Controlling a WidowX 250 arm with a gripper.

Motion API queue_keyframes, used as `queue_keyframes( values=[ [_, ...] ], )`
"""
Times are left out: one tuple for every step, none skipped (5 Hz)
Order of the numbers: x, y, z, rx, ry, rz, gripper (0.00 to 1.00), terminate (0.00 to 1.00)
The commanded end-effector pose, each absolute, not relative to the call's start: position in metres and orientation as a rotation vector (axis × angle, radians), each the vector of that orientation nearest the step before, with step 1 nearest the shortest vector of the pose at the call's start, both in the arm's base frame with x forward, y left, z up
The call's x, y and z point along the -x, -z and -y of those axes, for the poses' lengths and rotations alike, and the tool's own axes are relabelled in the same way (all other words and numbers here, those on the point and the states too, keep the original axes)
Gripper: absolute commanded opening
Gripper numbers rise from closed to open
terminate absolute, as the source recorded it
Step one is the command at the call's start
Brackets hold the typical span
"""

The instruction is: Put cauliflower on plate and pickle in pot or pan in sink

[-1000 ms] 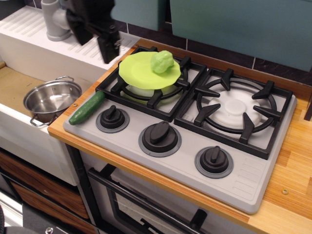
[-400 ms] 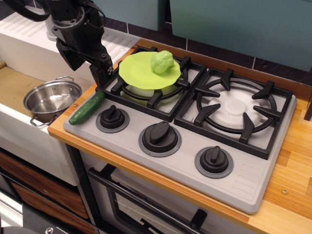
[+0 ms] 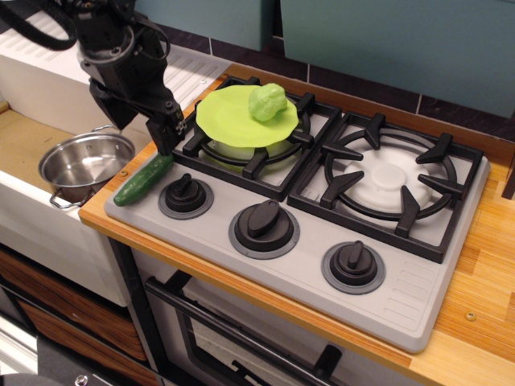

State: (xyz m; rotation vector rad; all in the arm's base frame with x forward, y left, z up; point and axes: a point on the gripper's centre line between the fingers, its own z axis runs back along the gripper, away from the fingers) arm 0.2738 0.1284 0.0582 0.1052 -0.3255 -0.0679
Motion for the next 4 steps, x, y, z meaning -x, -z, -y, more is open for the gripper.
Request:
queue_keyframes(
  values=[
    [-0.267, -0.048, -0.133, -0.102, 0.053, 0.369, 1.00, 0.00],
    [-0.261, -0.037, -0.133, -0.086, 0.048, 0.384, 1.00, 0.00],
    [-0.257, -0.028, -0.131, -0.077, 0.042, 0.397, 1.00, 0.00],
    [-0.256, -0.025, -0.129, -0.066, 0.042, 0.397, 1.00, 0.00]
  ],
)
